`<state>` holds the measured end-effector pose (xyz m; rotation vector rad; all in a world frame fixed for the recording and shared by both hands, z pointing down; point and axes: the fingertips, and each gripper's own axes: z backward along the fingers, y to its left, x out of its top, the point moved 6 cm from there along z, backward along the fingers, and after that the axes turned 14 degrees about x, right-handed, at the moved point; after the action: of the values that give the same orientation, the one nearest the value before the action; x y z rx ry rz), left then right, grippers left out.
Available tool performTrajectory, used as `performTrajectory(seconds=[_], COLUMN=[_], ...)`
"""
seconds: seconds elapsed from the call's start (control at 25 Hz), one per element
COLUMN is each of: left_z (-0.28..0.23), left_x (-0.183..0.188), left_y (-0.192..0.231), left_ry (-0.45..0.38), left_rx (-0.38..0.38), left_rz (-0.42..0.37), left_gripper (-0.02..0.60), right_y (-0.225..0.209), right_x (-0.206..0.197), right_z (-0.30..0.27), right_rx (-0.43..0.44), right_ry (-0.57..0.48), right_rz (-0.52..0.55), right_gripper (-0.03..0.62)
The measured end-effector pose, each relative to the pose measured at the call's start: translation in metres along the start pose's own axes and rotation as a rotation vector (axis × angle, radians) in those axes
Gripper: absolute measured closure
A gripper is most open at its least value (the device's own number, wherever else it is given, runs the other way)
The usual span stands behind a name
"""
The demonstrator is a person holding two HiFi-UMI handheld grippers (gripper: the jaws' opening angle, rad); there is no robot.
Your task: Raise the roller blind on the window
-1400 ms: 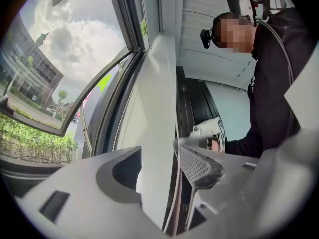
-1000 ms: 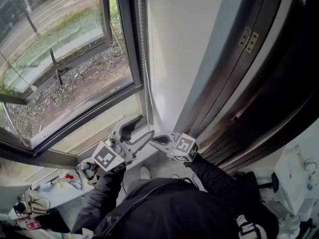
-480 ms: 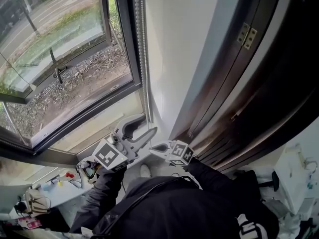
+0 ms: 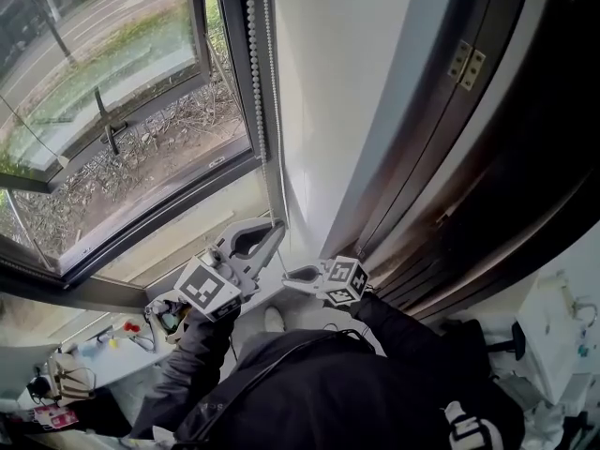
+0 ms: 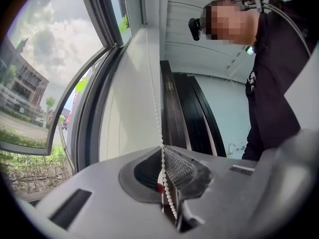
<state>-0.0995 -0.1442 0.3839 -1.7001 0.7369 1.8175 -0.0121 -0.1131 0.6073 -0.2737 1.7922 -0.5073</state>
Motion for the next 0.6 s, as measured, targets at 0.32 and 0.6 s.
performTrajectory(seconds=[0.32,0.6], left_z=[-0.002,0.000], left_x=[-0.037,-0.128], left_y=[0.000,-0.007], left_ry=[0.042,0.168], left_rx=[0.010,-0.015], left_rz=[0.014,0.041], left_gripper=[0.566,0.565], right_y=[0.005,0.018], right_x=[0.056,0.089], right_z=[0.037,0.058], right_rx=[-0.063,-0.106], right_ry=[-0.162,-0.203], right_rz=[0.136,0.238], right_gripper=[0.349,0.349])
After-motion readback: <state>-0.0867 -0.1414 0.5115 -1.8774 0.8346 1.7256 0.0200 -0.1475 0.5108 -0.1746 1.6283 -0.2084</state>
